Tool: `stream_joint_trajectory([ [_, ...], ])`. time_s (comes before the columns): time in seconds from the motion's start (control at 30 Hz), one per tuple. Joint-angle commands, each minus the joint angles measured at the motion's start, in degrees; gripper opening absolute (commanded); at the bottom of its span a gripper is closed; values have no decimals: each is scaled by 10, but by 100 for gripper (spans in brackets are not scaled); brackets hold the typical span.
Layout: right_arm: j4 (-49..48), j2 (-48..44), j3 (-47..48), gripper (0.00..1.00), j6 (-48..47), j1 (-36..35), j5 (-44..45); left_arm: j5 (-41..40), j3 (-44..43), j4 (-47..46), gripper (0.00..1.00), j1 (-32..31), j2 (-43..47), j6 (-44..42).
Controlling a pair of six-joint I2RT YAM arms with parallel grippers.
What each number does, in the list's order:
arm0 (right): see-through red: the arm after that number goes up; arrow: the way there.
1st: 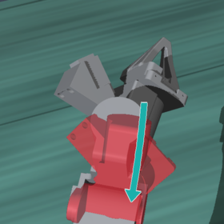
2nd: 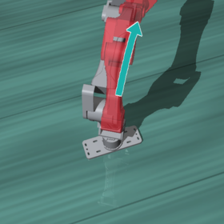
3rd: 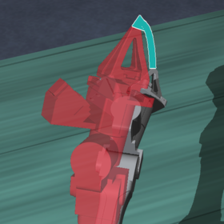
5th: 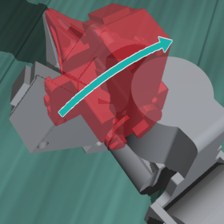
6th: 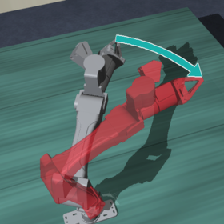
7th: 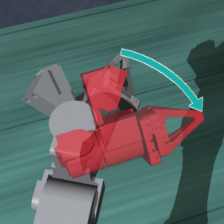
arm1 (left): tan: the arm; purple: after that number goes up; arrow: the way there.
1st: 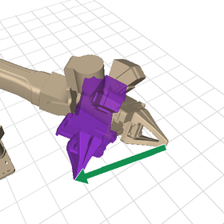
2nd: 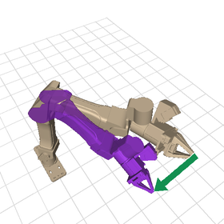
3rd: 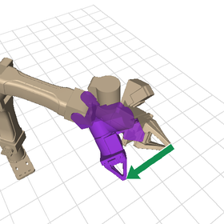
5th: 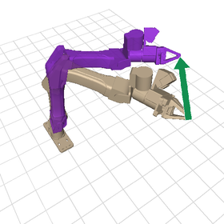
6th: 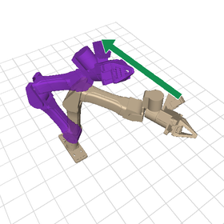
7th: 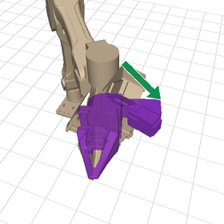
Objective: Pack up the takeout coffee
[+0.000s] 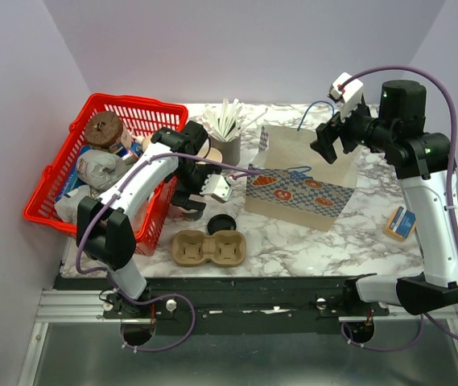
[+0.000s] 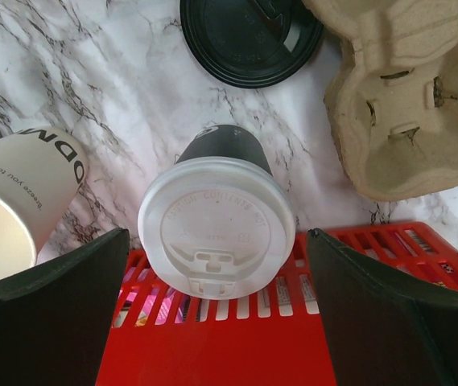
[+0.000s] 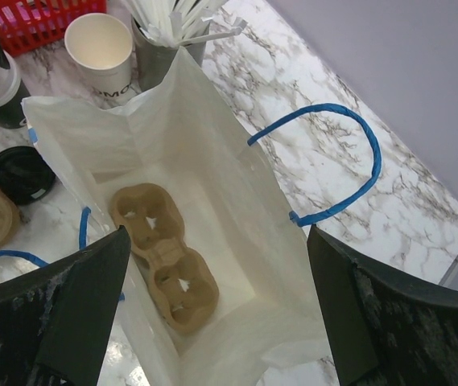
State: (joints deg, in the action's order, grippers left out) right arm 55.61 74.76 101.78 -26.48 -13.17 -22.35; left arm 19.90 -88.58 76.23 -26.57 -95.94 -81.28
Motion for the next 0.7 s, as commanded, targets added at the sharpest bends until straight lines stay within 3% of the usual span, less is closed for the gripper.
stream_joint_trajectory([
  [0.0,0,-1,-1,100,-2,2,-2,-17,2,15,98,7,-3,-21],
  [0.67,-2,15,6,100,0,2,-4,-30,13,-9,91,21,-28,-1],
])
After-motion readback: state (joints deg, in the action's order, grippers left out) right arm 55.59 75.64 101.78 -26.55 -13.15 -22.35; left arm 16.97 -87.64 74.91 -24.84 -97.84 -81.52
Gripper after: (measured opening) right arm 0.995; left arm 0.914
